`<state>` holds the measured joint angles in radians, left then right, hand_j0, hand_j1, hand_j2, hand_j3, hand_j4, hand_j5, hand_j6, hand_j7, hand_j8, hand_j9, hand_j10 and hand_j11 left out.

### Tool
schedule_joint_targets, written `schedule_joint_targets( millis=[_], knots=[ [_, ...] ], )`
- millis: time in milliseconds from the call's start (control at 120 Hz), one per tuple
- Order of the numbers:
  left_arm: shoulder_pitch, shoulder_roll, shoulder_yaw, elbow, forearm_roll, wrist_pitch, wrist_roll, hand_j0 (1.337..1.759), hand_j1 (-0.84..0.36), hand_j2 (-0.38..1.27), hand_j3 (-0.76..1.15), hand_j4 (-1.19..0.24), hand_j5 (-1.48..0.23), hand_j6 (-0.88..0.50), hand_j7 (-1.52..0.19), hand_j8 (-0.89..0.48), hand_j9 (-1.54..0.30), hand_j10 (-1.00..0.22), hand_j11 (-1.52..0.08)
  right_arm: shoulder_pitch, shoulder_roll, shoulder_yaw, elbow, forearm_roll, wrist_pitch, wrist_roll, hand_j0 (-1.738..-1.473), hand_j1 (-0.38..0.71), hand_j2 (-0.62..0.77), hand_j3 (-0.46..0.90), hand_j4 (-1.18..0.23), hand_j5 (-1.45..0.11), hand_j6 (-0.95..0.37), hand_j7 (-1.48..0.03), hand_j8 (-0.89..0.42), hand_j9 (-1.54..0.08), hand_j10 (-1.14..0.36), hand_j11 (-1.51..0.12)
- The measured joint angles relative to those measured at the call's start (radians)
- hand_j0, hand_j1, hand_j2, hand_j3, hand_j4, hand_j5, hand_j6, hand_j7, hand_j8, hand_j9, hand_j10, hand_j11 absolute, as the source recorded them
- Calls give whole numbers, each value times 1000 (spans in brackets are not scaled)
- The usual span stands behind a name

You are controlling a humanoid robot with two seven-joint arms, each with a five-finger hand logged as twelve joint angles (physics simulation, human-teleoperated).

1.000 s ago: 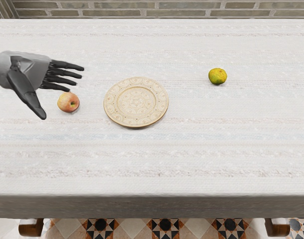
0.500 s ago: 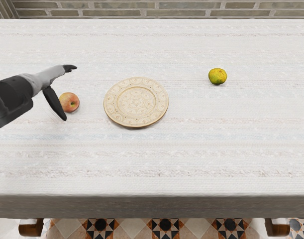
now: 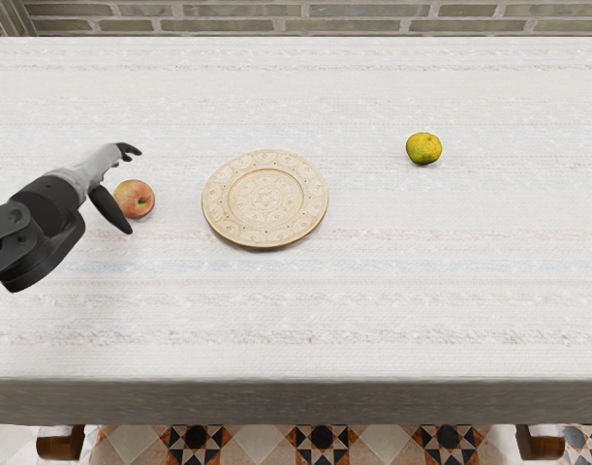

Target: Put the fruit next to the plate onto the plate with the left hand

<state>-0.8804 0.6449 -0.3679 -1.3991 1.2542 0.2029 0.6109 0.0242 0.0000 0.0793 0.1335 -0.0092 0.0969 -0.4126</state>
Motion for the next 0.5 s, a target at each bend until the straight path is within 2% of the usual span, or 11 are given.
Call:
schedule_joint_targets(
  millis=[275,500],
  knots=[
    [1,-84,47,91,5,96,0,1658,42,56,0,-263,-336,-264,-336,-264,-336,-262,-336,3,0,0,0,0,0,0,-1658,-349,0,0,0,0,0,0,0,0,0,0],
    [-4,-103,60,159,10,115,0,1658,31,57,0,-271,-348,-272,-348,-272,-347,-271,-347,7,0,-1,0,0,0,0,-1658,-349,0,0,0,0,0,0,0,0,0,0]
  ],
)
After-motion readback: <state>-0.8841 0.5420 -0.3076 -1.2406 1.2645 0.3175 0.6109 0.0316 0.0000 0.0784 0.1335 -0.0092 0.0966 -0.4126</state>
